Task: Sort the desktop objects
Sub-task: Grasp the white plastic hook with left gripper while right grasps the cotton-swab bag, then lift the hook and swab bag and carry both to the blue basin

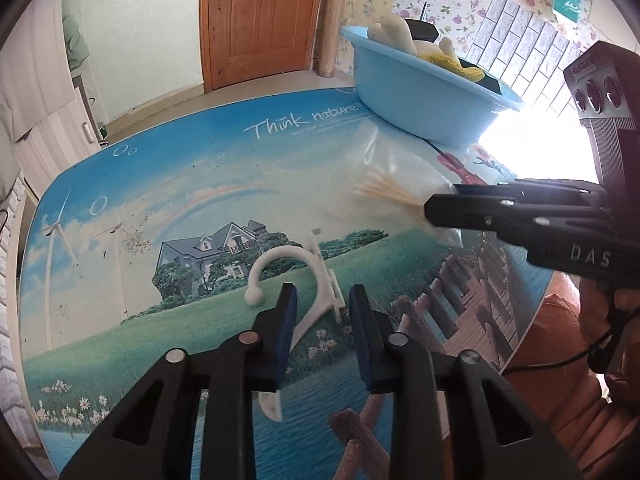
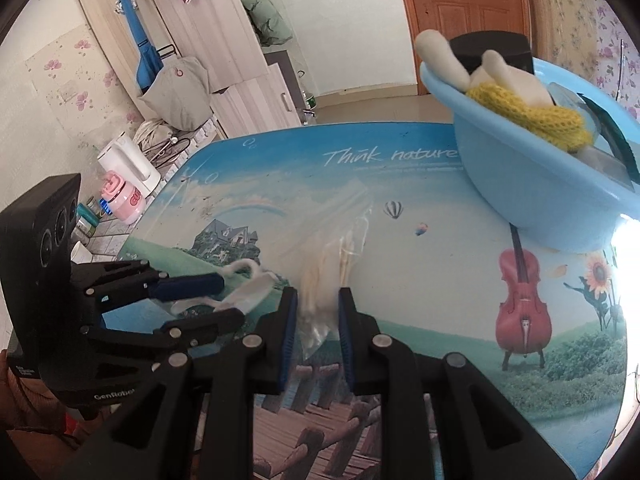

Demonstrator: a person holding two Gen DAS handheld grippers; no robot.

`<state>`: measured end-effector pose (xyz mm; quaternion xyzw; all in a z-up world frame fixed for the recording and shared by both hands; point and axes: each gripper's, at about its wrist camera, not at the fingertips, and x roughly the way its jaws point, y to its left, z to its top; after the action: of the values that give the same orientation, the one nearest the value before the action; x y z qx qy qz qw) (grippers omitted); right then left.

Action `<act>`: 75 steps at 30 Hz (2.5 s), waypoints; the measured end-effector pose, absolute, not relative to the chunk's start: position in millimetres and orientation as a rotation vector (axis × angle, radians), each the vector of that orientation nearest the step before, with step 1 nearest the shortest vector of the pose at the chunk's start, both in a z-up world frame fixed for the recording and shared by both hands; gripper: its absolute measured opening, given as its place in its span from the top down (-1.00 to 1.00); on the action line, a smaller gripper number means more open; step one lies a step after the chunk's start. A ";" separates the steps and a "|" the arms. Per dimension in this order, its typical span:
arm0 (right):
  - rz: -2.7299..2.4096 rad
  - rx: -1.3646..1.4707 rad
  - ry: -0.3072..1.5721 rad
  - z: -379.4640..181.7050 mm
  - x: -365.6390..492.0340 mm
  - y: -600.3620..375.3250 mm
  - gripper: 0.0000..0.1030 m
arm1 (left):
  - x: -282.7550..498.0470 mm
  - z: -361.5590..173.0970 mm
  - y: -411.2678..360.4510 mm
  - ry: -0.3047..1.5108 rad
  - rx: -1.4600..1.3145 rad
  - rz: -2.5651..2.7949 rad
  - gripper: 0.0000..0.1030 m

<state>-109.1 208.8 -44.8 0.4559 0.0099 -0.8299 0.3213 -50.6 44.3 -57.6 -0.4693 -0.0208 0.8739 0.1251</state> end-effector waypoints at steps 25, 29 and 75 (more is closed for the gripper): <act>-2.300 1.223 0.081 -45.3 -104.1 229.5 0.61 | -33.4 -57.1 27.8 -0.094 -1.354 2.572 0.70; -2.309 1.232 0.129 -49.2 -101.4 226.2 0.60 | -32.9 -58.0 29.8 -0.079 -1.357 2.576 0.70; -2.273 1.251 0.118 -62.3 -103.6 228.8 0.53 | -47.6 -66.4 4.3 -0.077 -1.407 2.701 -0.54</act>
<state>-103.6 228.8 -62.3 0.4638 0.0437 -0.8431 0.2687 -47.6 4.3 -66.4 -0.4614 -0.0253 0.8855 0.0475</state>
